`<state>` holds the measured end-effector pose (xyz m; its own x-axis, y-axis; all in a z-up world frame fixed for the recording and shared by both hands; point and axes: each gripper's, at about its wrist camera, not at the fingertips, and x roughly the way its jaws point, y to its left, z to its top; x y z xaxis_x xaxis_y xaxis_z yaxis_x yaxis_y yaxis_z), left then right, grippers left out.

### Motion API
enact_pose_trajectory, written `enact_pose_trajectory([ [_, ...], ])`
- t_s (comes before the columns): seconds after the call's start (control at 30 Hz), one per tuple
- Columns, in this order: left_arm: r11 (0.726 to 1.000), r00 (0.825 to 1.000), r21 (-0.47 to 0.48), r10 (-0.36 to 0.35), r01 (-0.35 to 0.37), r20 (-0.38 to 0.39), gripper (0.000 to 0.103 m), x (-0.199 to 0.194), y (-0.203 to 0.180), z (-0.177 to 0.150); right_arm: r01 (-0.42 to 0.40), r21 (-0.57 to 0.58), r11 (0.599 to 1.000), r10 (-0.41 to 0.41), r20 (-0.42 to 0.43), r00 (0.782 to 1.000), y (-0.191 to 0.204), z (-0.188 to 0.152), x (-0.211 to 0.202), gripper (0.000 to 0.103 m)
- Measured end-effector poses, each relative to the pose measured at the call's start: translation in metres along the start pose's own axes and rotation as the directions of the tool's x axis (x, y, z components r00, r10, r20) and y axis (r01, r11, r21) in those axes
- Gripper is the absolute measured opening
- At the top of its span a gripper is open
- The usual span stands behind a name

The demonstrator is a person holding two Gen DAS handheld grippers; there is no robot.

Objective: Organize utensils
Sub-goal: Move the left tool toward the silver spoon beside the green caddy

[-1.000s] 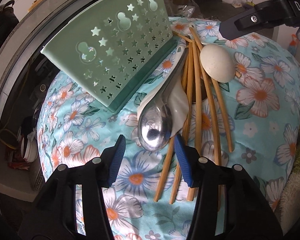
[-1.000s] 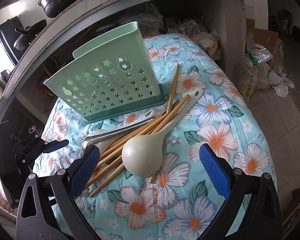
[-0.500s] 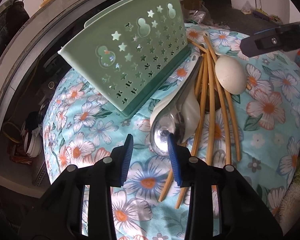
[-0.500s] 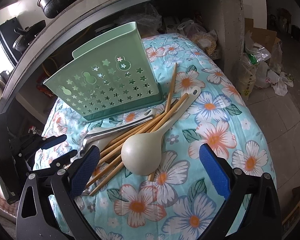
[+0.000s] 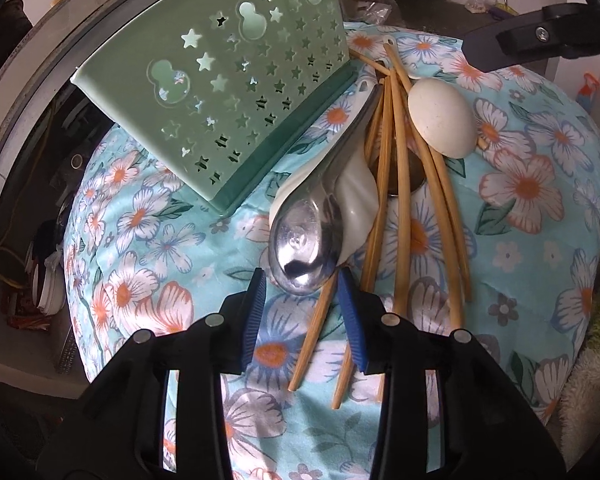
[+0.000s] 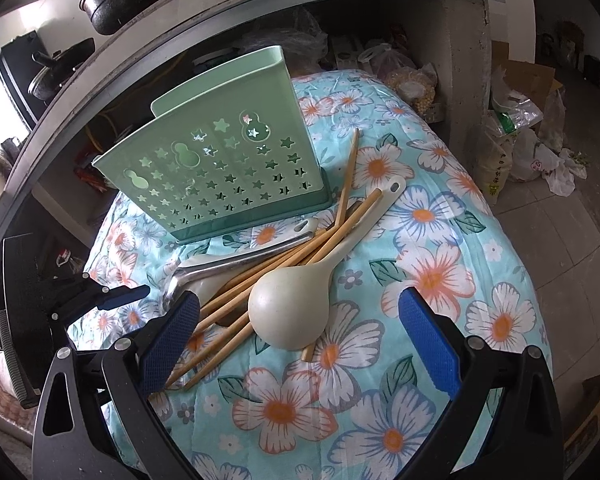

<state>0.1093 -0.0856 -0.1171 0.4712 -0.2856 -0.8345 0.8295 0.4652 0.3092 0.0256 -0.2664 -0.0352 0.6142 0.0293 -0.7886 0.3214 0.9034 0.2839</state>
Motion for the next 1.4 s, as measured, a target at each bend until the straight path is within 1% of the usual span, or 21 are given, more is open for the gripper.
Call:
enact_pose_trajectory([
  [0.13,0.998,1.000,-0.058,-0.006,0.006,0.011,0.036,-0.002,0.011,0.002,0.003,0.003,1.000,-0.003,0.005,1.000,0.000,0.000,-0.001,0.097],
  [0.23,0.995,1.000,-0.099,0.017,-0.014,0.027,0.034,-0.003,0.021,0.002,-0.001,0.000,1.000,0.001,0.002,1.000,0.000,0.000,-0.001,0.097],
  [0.37,0.985,0.998,-0.172,0.027,-0.017,0.052,0.032,-0.005,0.036,0.003,-0.002,-0.004,1.000,0.002,0.004,1.000,0.001,0.000,-0.001,0.097],
  [0.47,0.982,0.998,-0.189,0.015,-0.005,0.053,0.032,-0.001,0.043,0.003,0.001,0.000,1.000,-0.001,0.007,1.000,0.000,0.001,-0.002,0.097],
  [0.53,0.985,0.998,-0.171,-0.008,0.018,0.059,0.032,-0.002,0.040,0.003,0.003,0.000,1.000,-0.003,0.006,1.000,0.000,0.001,-0.002,0.097],
  [0.6,0.991,0.998,-0.133,-0.023,0.030,0.056,0.033,-0.005,0.033,0.001,0.003,-0.003,1.000,-0.003,0.003,1.000,0.001,0.002,0.000,0.097],
  [0.77,0.999,1.000,-0.049,-0.020,0.021,0.023,0.033,0.000,0.016,-0.004,-0.002,-0.020,1.000,0.002,-0.008,1.000,0.008,0.002,0.004,0.097],
  [0.83,0.999,1.000,-0.036,-0.017,0.018,0.024,0.033,0.000,0.014,-0.003,0.000,-0.024,1.000,0.000,-0.008,1.000,0.010,0.002,0.004,0.097],
  [0.93,0.999,1.000,-0.044,-0.024,0.025,0.018,0.034,0.003,0.016,-0.001,0.004,-0.022,1.000,-0.004,-0.009,1.000,0.010,0.003,0.005,0.097],
  [1.1,1.000,1.000,0.000,-0.010,0.010,0.023,0.037,0.005,0.010,0.004,0.004,-0.029,1.000,-0.004,-0.009,1.000,0.014,0.003,0.006,0.097],
  [1.2,1.000,1.000,0.024,-0.006,0.005,0.029,0.041,0.007,0.004,0.010,0.004,-0.036,0.999,-0.004,-0.014,1.000,0.016,0.002,0.007,0.097],
  [1.4,0.997,0.999,0.073,-0.032,0.030,0.030,0.041,0.013,-0.005,0.022,0.008,-0.037,0.999,-0.009,-0.009,1.000,0.017,0.003,0.006,0.097],
])
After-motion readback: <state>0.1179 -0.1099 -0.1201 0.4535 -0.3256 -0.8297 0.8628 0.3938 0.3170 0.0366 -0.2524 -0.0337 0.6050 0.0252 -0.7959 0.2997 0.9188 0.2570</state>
